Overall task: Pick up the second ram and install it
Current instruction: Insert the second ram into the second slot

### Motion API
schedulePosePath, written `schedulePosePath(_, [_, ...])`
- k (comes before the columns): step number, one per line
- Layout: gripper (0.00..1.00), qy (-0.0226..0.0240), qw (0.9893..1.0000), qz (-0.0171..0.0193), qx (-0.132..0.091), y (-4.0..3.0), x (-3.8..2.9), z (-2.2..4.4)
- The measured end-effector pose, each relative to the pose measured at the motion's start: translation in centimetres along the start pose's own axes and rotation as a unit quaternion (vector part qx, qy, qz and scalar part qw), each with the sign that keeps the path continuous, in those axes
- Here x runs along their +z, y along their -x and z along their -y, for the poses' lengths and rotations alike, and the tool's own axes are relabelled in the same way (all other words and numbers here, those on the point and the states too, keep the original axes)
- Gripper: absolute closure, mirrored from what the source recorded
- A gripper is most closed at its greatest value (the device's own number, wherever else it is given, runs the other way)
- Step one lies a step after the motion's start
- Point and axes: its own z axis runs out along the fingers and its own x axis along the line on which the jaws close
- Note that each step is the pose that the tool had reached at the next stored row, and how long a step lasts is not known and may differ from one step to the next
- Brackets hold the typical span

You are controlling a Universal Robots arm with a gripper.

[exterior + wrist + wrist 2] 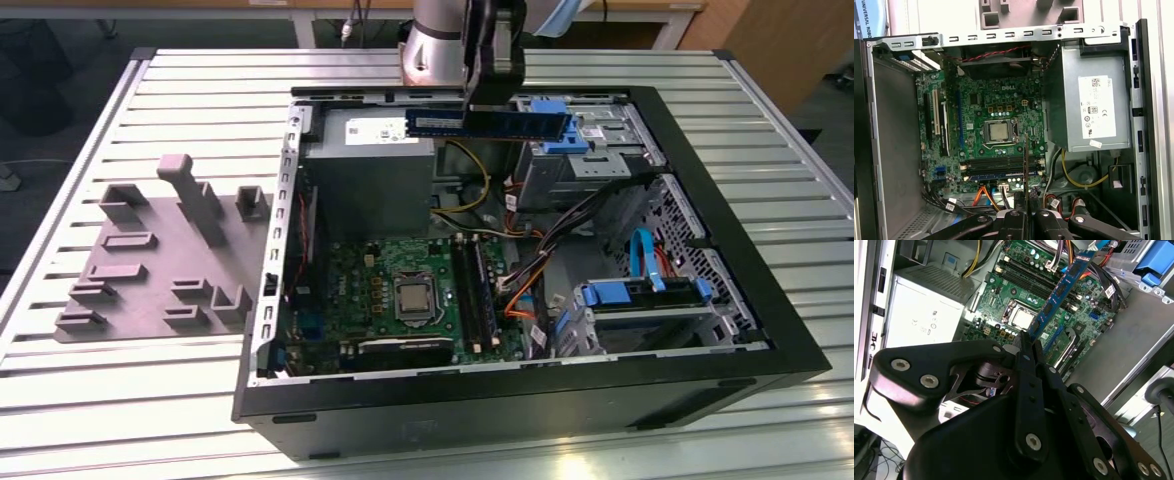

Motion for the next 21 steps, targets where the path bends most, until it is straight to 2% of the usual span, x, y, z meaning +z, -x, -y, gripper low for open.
schedulePosePath(11, [0.86, -0.0002, 0.9997, -0.0001, 0.023, 0.00, 0.01, 0.00])
schedulePosePath(21, [0.86, -0.0005, 0.9988, -0.0001, 0.050, 0.00, 0.03, 0.00])
